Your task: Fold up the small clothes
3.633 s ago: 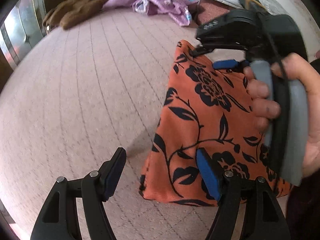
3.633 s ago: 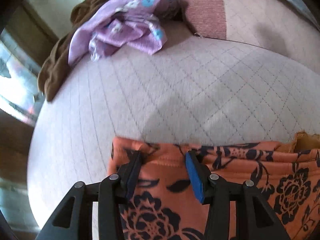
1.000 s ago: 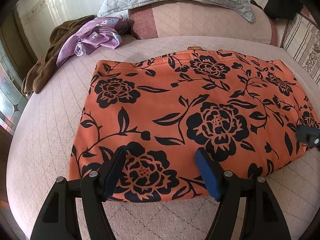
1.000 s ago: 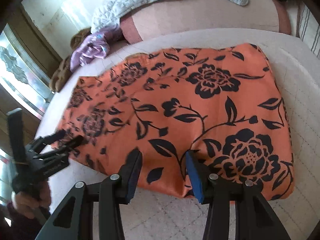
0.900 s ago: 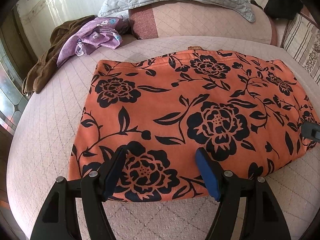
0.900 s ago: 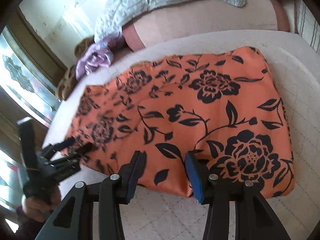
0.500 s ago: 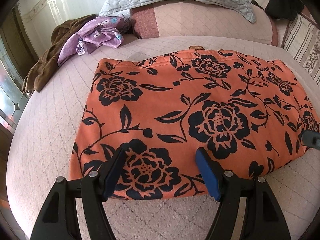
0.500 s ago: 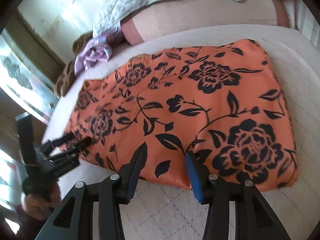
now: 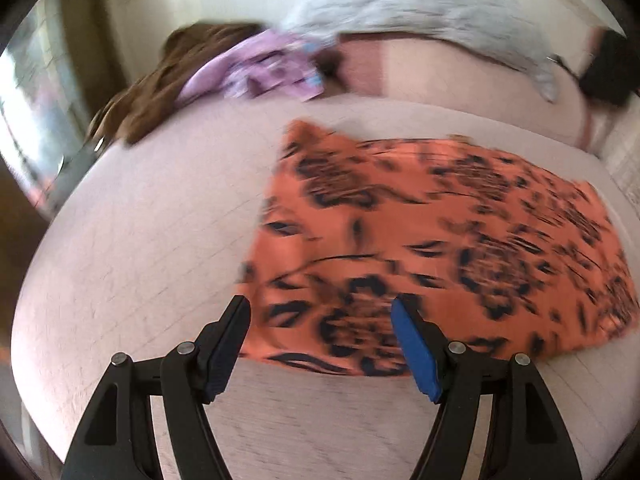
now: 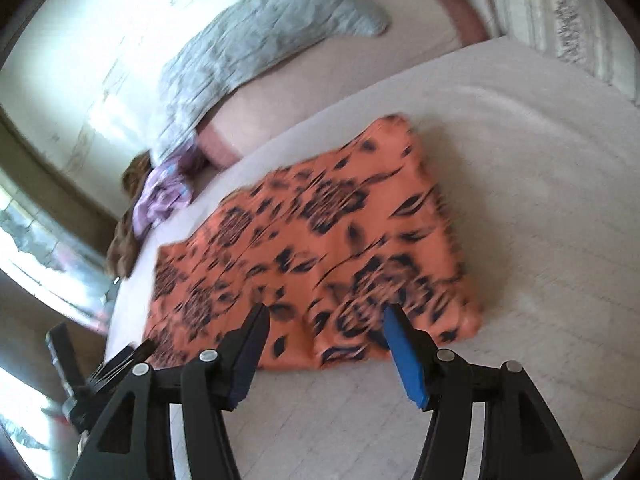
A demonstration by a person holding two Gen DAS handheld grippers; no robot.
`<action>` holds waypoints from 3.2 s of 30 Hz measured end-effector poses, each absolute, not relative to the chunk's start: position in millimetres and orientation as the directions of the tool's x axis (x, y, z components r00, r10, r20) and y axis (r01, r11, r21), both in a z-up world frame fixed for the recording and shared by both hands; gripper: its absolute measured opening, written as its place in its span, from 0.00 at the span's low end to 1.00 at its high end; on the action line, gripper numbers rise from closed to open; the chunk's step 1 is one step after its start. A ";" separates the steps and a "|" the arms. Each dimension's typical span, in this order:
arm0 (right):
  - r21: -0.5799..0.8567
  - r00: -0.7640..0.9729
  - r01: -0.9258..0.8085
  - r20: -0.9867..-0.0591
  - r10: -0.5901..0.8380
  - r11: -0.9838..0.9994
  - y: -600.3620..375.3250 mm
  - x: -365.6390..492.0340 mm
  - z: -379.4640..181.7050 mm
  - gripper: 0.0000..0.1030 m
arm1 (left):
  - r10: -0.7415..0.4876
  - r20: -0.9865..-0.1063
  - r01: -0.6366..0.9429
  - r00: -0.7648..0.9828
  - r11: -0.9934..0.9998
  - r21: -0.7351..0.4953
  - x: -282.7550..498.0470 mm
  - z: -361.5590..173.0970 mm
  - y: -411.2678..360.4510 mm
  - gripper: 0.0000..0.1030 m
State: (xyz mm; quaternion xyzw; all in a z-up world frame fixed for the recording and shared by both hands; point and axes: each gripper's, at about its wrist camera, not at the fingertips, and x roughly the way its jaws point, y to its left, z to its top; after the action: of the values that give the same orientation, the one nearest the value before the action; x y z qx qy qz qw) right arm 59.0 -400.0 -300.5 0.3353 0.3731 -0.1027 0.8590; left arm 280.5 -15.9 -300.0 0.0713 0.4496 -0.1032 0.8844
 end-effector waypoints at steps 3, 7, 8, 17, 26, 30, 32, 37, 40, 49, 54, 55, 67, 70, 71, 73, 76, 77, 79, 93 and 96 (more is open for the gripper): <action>0.473 0.656 0.504 -0.754 0.037 0.723 -416.5 66.1 -314.4 0.54 | -0.055 -0.862 0.158 0.504 0.987 0.029 298.2 -320.6 0.2 0.74; 0.450 0.559 0.574 -0.826 0.073 0.684 -433.6 84.3 -342.0 0.51 | -0.073 -0.863 0.150 0.500 0.989 0.003 299.7 -318.8 -0.5 0.74; 0.437 0.563 0.567 -0.825 0.059 0.698 -433.9 87.5 -336.5 0.51 | -0.059 -0.858 0.160 0.510 0.987 0.027 298.6 -317.3 -3.9 0.74; 0.377 0.598 0.561 -0.800 -0.046 0.737 -483.8 164.9 -307.3 0.51 | -0.067 -0.848 0.175 0.526 0.984 0.031 310.9 -313.1 -13.9 0.74; 0.313 0.508 0.662 -0.856 -0.100 0.681 -529.9 235.6 -360.6 0.56 | -0.035 -0.847 0.154 0.531 0.987 0.055 326.1 -316.1 -14.5 0.74; 0.286 0.500 0.641 -0.860 -0.105 0.712 -514.7 228.8 -350.3 0.56 | -0.033 -0.839 0.141 0.543 0.989 0.053 324.8 -311.7 -10.2 0.74; 0.293 0.519 0.618 -0.849 -0.099 0.730 -501.9 214.2 -342.0 0.57 | -0.030 -0.828 0.134 0.559 0.989 0.055 320.6 -306.8 -6.0 0.74; 0.287 0.584 0.512 -0.808 -0.083 0.809 -453.8 163.9 -314.0 0.57 | 0.042 -0.831 0.114 0.555 0.985 0.126 318.0 -313.4 2.5 0.74; 0.301 0.602 0.468 -0.797 -0.051 0.831 -429.7 141.4 -308.4 0.57 | 0.066 -0.838 0.150 0.541 0.973 0.173 319.4 -325.4 -2.3 0.75; 0.318 0.618 0.450 -0.786 -0.034 0.834 -408.3 93.7 -298.4 0.57 | -0.056 -0.824 0.147 0.563 0.989 0.033 296.8 -301.0 18.7 0.75; 0.387 0.636 0.452 -0.772 0.014 0.804 -405.1 53.8 -294.8 0.57 | -0.121 -0.832 0.178 0.541 0.984 -0.027 279.0 -298.7 16.8 0.75; 0.399 0.620 0.457 -0.784 0.037 0.795 -402.3 51.0 -300.0 0.57 | -0.155 -0.847 0.186 0.509 0.980 -0.067 275.5 -302.1 15.3 0.75; 0.627 0.593 0.539 -0.757 0.275 0.563 -404.9 54.5 -363.4 0.64 | -0.402 -0.860 0.046 0.315 0.911 -0.409 290.6 -332.2 25.2 0.78; 0.663 0.623 0.546 -0.730 0.281 0.512 -414.5 61.3 -369.1 0.65 | -0.457 -0.820 -0.029 0.345 0.868 -0.496 299.4 -335.1 36.5 0.80; 0.680 0.640 0.547 -0.716 0.279 0.488 -418.5 63.9 -371.6 0.65 | -0.471 -0.808 -0.051 0.354 0.853 -0.519 302.7 -337.2 39.1 0.81; 0.711 0.669 0.549 -0.689 0.279 0.440 -427.0 68.0 -377.0 0.65 | -0.493 -0.785 -0.092 0.376 0.823 -0.561 306.9 -340.8 42.5 0.84; 0.757 0.711 0.540 -0.644 0.282 0.368 -437.4 76.9 -384.4 0.71 | -0.509 -0.755 -0.118 0.414 0.792 -0.599 308.6 -341.5 44.8 0.84; 0.764 0.717 0.537 -0.636 0.283 0.358 -438.9 79.1 -384.7 0.72 | -0.511 -0.747 -0.121 0.425 0.786 -0.606 311.8 -340.1 44.2 0.84; 0.768 0.722 0.534 -0.632 0.281 0.354 -441.1 84.2 -383.6 0.72 | -0.502 -0.738 -0.137 0.452 0.778 -0.613 312.7 -340.6 45.2 0.77; 0.660 0.720 0.558 -0.686 0.102 0.503 -439.1 90.7 -362.1 0.18 | -0.448 -0.735 -0.088 0.509 0.823 -0.562 306.6 -332.4 48.9 0.18; 0.635 0.744 0.533 -0.666 0.047 0.559 -435.4 89.4 -342.6 0.16 | -0.473 -0.703 -0.042 0.531 0.814 -0.579 295.0 -316.6 50.3 0.16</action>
State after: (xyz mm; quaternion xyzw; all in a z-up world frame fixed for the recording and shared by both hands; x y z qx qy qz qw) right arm 89.4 -435.4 -342.6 0.4456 0.3256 -0.1479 0.8207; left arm 295.0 50.3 -316.6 -0.2760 0.4667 -0.1298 0.8302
